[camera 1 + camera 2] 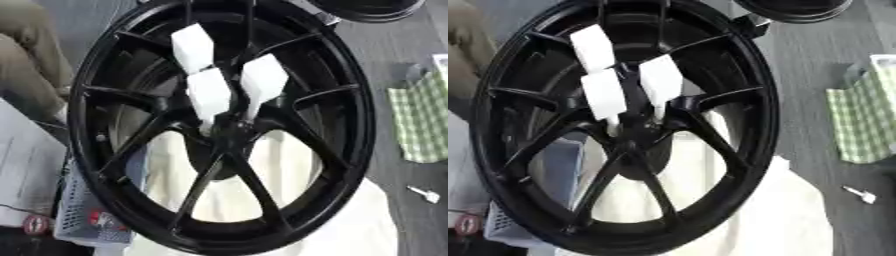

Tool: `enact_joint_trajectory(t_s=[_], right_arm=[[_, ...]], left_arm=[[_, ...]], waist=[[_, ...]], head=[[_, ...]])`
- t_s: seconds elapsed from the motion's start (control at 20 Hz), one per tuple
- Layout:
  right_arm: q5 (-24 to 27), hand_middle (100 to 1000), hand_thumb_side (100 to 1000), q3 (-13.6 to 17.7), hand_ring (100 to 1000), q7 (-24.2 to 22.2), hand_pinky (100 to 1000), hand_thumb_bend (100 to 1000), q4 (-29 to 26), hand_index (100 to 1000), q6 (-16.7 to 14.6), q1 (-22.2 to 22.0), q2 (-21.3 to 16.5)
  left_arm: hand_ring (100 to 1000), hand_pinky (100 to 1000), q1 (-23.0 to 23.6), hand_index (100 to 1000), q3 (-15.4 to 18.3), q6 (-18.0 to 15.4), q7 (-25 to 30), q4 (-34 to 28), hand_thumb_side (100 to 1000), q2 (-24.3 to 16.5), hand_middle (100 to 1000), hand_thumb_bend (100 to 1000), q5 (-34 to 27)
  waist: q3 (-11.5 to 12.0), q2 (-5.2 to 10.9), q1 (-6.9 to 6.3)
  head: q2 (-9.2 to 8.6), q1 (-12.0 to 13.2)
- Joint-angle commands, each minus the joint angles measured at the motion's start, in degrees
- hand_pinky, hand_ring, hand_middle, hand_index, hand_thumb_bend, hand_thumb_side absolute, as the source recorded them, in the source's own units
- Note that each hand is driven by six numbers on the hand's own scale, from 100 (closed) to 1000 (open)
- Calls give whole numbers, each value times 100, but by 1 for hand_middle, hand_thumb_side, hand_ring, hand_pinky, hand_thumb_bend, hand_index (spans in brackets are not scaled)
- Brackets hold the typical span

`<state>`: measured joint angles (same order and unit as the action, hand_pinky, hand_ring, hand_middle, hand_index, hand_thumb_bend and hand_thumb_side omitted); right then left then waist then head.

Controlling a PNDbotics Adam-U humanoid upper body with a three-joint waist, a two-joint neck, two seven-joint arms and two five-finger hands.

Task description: Pull the pin out of the wheel hub.

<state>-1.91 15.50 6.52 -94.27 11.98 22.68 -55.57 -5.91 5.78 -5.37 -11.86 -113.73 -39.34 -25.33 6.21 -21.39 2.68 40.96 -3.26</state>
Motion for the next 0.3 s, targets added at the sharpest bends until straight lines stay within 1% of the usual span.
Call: enact_joint_trajectory(t_s=[0.05,0.3], right_arm=[[309,587,529,-145,700,296,684,100,-314,726,-49,76,-100],[763,585,520,-400,697,750,681,100,-453,726,-166,50,-99]], left_arm=[[870,851,-75,801,11,-53,-15,-86,897,-123,765,176,5],[867,848,-110,800,-2,-85,-43,-86,895,-116,763,177,4]], waist=[[21,92,2],[47,67,4]], head=[[-15,-37],[-32,-64]])
